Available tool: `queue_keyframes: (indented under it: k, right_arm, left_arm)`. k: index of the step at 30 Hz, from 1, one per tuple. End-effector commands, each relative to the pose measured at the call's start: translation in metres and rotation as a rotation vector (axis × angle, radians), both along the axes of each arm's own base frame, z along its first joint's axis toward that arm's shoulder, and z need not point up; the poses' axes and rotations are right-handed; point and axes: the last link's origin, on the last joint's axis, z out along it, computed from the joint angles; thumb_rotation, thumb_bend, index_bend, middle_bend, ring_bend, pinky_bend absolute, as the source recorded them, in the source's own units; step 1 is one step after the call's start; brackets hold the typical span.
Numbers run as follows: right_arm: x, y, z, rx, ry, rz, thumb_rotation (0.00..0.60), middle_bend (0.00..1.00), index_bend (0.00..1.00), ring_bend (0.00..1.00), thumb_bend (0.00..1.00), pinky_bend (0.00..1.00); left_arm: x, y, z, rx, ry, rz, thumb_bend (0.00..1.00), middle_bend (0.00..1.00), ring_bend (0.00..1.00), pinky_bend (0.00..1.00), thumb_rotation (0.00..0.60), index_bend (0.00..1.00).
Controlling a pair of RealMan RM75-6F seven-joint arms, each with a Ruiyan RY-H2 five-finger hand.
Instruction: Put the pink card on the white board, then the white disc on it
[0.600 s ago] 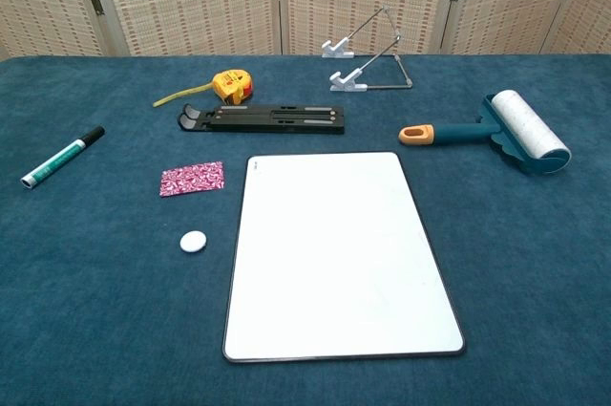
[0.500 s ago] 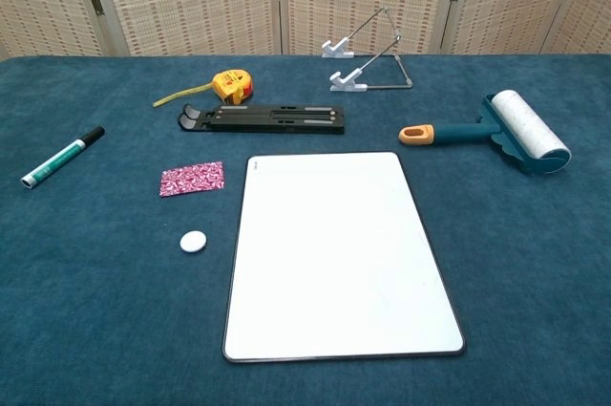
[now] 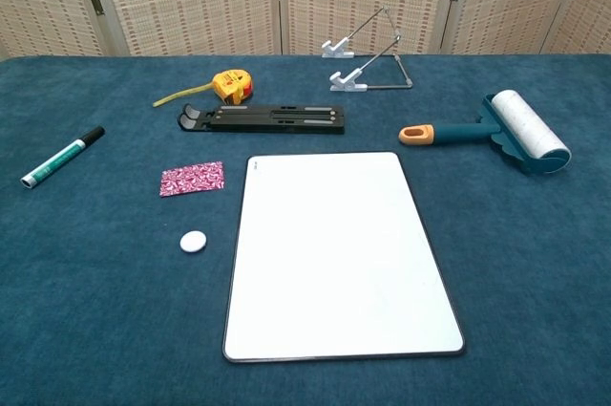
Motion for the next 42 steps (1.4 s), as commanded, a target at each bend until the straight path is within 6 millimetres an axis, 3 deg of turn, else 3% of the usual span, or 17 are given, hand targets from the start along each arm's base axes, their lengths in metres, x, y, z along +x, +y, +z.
queue_keyframes:
  k: [1, 8, 17, 32, 42]
  right_arm:
    - [0.0, 0.0, -0.001, 0.0, 0.002, -0.002, 0.6, 0.06, 0.1, 0.08, 0.37, 0.0]
    - [0.004, -0.002, -0.002, 0.002, 0.008, 0.0, 0.6, 0.06, 0.1, 0.08, 0.37, 0.0]
    - [0.008, -0.005, -0.002, 0.006, 0.015, 0.004, 0.6, 0.06, 0.1, 0.08, 0.37, 0.0]
    - [0.002, -0.002, -0.001, 0.006, 0.016, -0.016, 0.6, 0.06, 0.1, 0.08, 0.37, 0.0]
    - [-0.002, -0.002, 0.002, 0.001, 0.017, -0.028, 0.6, 0.06, 0.1, 0.08, 0.37, 0.0]
  left_arm:
    - [0.003, 0.003, -0.001, -0.004, -0.001, -0.012, 0.4, 0.03, 0.04, 0.0, 0.6, 0.17]
    - [0.017, 0.02, -0.005, -0.014, -0.003, -0.072, 0.4, 0.03, 0.04, 0.0, 0.6, 0.17]
    - [0.061, 0.06, -0.019, -0.13, -0.007, -0.21, 0.4, 0.03, 0.04, 0.0, 0.6, 0.17]
    - [0.125, 0.127, -0.086, -0.414, -0.012, -0.239, 0.36, 0.03, 0.04, 0.0, 0.6, 0.18]
    - [0.137, 0.156, -0.128, -0.493, 0.003, -0.153, 0.36, 0.03, 0.01, 0.0, 0.6, 0.18]
